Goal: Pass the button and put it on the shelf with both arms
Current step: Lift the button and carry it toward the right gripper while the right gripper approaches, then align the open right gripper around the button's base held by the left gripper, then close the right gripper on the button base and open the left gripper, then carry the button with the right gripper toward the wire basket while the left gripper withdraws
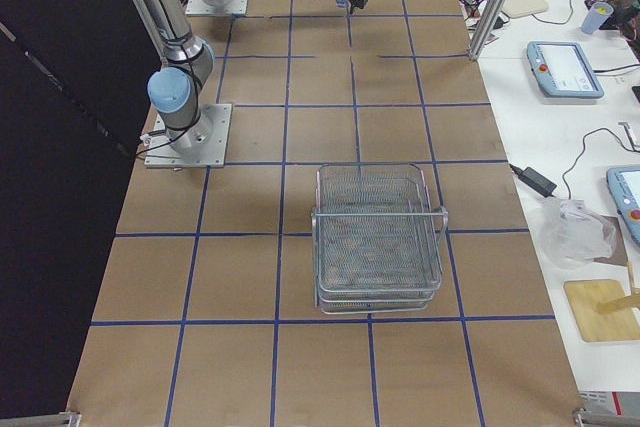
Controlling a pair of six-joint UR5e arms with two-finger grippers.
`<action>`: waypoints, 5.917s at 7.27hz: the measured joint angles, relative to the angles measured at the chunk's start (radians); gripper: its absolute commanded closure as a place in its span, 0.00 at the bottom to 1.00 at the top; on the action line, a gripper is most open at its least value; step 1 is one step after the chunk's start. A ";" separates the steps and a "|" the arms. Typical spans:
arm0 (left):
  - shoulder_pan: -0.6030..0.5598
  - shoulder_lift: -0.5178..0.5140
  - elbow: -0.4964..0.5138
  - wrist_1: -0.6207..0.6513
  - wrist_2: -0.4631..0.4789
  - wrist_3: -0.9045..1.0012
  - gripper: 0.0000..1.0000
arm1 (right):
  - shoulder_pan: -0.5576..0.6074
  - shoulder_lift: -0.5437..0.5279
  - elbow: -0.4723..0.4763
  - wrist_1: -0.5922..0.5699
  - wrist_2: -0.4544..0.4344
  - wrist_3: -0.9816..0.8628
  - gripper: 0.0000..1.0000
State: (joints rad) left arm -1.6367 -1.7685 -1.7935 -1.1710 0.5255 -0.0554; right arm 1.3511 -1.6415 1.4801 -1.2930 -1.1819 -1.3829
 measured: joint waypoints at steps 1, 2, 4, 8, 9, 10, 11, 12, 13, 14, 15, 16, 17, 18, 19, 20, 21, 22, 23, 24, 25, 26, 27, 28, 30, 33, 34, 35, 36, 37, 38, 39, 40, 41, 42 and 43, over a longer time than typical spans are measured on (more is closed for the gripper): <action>-0.048 -0.010 -0.002 0.115 -0.035 -0.133 1.00 | -0.006 -0.015 0.016 0.020 0.054 -0.146 0.03; -0.083 -0.015 -0.002 0.174 -0.095 -0.208 1.00 | -0.009 -0.026 0.035 0.046 0.093 -0.268 0.04; -0.116 -0.004 -0.002 0.208 -0.202 -0.261 1.00 | -0.008 -0.064 0.084 0.063 0.124 -0.410 0.03; -0.127 0.019 -0.001 0.248 -0.310 -0.289 1.00 | -0.006 -0.202 0.203 -0.038 0.139 -0.499 0.03; -0.127 0.020 -0.001 0.253 -0.314 -0.289 1.00 | -0.005 -0.218 0.210 -0.042 0.139 -0.491 0.03; -0.128 0.024 -0.001 0.256 -0.322 -0.292 1.00 | -0.005 -0.226 0.213 -0.050 0.143 -0.474 0.03; -0.128 0.030 0.001 0.258 -0.330 -0.302 1.00 | -0.005 -0.228 0.213 -0.069 0.153 -0.448 0.03; -0.129 0.036 0.001 0.258 -0.333 -0.313 1.00 | -0.005 -0.228 0.210 -0.090 0.166 -0.400 0.03; -0.129 0.038 0.001 0.258 -0.335 -0.319 1.00 | -0.005 -0.229 0.203 -0.116 0.174 -0.336 0.03; -0.130 0.040 0.001 0.258 -0.335 -0.321 1.00 | -0.005 -0.231 0.197 -0.148 0.183 -0.275 0.02; -0.131 0.041 0.000 0.258 -0.335 -0.322 1.00 | -0.004 -0.235 0.199 -0.164 0.194 -0.229 0.02; -0.132 0.040 0.000 0.258 -0.335 -0.322 1.00 | -0.003 -0.239 0.203 -0.167 0.198 -0.207 0.02; -0.132 0.039 0.000 0.258 -0.334 -0.322 1.00 | -0.002 -0.240 0.208 -0.160 0.200 -0.200 0.02; -0.132 0.038 0.002 0.258 -0.334 -0.322 1.00 | 0.000 -0.240 0.213 -0.152 0.202 -0.198 0.00; -0.132 0.038 0.003 0.258 -0.334 -0.322 1.00 | 0.007 -0.237 0.218 -0.149 0.209 -0.200 0.00; -0.131 0.037 0.004 0.258 -0.334 -0.322 1.00 | 0.012 -0.233 0.221 -0.148 0.215 -0.201 0.00; -0.131 0.037 0.005 0.258 -0.335 -0.323 1.00 | 0.014 -0.233 0.222 -0.148 0.219 -0.200 0.00; -0.131 0.037 0.005 0.258 -0.335 -0.323 1.00 | 0.016 -0.235 0.223 -0.148 0.221 -0.200 0.00; -0.131 0.037 0.007 0.258 -0.335 -0.323 1.00 | 0.016 -0.234 0.224 -0.148 0.222 -0.201 0.00; -0.131 0.036 0.008 0.258 -0.335 -0.323 1.00 | 0.018 -0.234 0.227 -0.149 0.232 -0.204 0.00; -0.130 0.036 0.008 0.258 -0.334 -0.323 1.00 | 0.019 -0.233 0.230 -0.154 0.249 -0.207 0.00; -0.130 0.035 0.008 0.258 -0.334 -0.323 1.00 | 0.021 -0.232 0.234 -0.160 0.258 -0.209 0.00; -0.130 0.035 0.008 0.258 -0.334 -0.323 1.00 | 0.022 -0.231 0.239 -0.164 0.260 -0.218 0.00; -0.130 0.037 0.008 0.258 -0.334 -0.326 1.00 | 0.023 -0.230 0.245 -0.167 0.260 -0.231 0.00; -0.131 0.054 0.007 0.258 -0.335 -0.343 1.00 | 0.023 -0.231 0.253 -0.169 0.258 -0.240 0.13; -0.132 0.072 0.000 0.257 -0.333 -0.367 1.00 | 0.023 -0.238 0.246 -0.179 0.251 -0.233 0.90; -0.132 0.076 -0.001 0.257 -0.333 -0.372 1.00 | 0.023 -0.246 0.243 -0.183 0.249 -0.233 0.93; -0.132 0.078 -0.002 0.258 -0.332 -0.373 1.00 | 0.023 -0.253 0.243 -0.186 0.250 -0.237 0.96; -0.132 0.078 -0.002 0.258 -0.332 -0.374 0.67 | 0.023 -0.255 0.244 -0.188 0.252 -0.240 0.96; -0.131 0.078 -0.001 0.258 -0.332 -0.374 0.18 | 0.023 -0.256 0.244 -0.192 0.252 -0.240 0.96; -0.131 0.080 0.000 0.257 -0.329 -0.374 0.00 | 0.023 -0.256 0.245 -0.198 0.252 -0.240 0.96; -0.131 0.079 0.001 0.256 -0.325 -0.374 0.00 | 0.023 -0.257 0.245 -0.202 0.252 -0.239 0.96; -0.130 0.079 0.004 0.255 -0.323 -0.373 0.00 | 0.023 -0.257 0.245 -0.207 0.252 -0.237 0.96; -0.129 0.078 0.008 0.255 -0.320 -0.370 0.00 | 0.022 -0.255 0.247 -0.210 0.252 -0.236 0.96; -0.126 0.080 0.013 0.253 -0.311 -0.367 0.00 | 0.019 -0.244 0.249 -0.215 0.250 -0.239 0.96; -0.116 0.082 0.025 0.250 -0.259 -0.364 0.00 | 0.007 -0.213 0.246 -0.240 0.213 -0.242 0.96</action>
State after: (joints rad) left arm -1.7529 -1.6860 -1.7683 -0.9207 0.2669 -0.4193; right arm 1.3577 -1.8541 1.7261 -1.5330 -0.9686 -1.6247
